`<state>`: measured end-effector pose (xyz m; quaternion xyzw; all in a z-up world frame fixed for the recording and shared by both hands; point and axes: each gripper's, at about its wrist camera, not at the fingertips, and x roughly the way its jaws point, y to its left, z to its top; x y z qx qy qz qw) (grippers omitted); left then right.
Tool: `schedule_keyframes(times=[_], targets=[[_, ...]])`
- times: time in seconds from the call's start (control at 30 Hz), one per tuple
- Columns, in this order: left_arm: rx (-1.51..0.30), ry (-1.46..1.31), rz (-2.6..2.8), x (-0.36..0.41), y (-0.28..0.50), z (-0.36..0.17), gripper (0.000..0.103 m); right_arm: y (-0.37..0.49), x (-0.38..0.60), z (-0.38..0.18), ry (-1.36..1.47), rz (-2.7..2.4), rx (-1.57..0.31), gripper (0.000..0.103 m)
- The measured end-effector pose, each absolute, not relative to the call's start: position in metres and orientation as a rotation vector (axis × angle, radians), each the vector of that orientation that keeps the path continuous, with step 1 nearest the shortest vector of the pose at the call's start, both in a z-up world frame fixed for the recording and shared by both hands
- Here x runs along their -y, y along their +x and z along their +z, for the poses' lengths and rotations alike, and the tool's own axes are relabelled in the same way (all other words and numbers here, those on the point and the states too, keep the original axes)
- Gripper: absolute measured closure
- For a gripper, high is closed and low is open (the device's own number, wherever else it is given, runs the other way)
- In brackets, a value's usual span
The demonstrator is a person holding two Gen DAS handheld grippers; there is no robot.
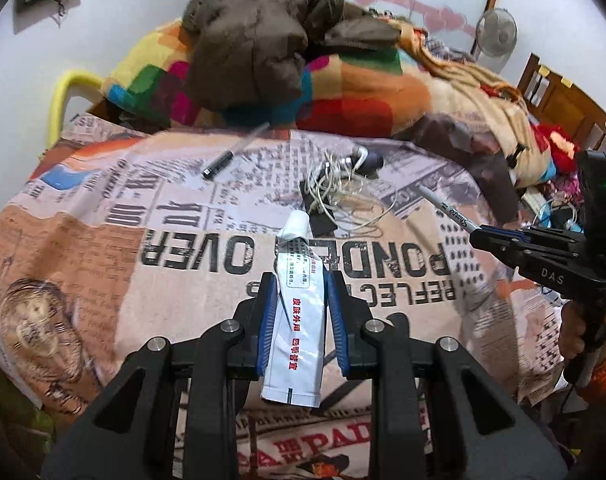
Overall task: Collect trash
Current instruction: 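Carry the tube and marker with both tools over the white bin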
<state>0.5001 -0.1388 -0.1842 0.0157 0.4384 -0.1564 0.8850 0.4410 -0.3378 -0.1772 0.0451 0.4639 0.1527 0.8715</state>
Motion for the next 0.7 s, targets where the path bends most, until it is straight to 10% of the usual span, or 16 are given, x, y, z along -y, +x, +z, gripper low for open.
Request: schedule_keyframes(times=[0.7], targets=[[-0.717,-0.056,-0.191,0.029,0.387,-0.086,0.078,0.371,0.226,-0.055,0.031,0.546,-0.753,0.092]])
